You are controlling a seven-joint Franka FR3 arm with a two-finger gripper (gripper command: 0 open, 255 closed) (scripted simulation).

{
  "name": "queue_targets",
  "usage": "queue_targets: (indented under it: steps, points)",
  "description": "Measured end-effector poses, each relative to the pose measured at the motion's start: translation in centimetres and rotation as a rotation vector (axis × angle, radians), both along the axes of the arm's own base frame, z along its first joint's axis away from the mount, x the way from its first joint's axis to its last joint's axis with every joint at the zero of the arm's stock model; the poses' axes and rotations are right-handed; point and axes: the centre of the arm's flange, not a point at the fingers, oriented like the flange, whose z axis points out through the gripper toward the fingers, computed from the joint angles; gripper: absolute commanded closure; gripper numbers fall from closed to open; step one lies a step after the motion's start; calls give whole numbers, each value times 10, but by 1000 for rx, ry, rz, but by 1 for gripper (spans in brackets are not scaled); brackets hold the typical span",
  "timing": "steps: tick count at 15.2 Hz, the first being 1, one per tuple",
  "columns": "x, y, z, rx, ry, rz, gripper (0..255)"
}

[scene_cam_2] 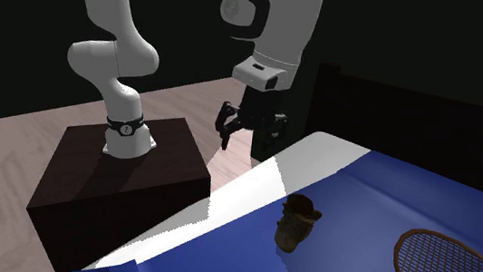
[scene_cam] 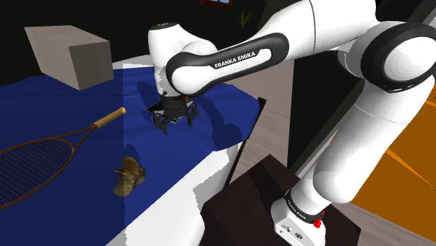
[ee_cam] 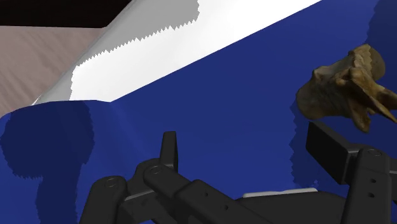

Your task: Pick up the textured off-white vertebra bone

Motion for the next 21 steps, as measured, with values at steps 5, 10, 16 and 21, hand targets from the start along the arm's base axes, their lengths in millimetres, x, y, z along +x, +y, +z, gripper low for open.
queue_targets:
  steps: [5,10,16,21]
  points:
    - [29,54,-36,-17,14,-20,0]
    - [59,103,-73,-35,28,-40,0]
    - [101,164,-118,-57,45,-64,0]
    - [106,173,-144,-63,47,-69,0]
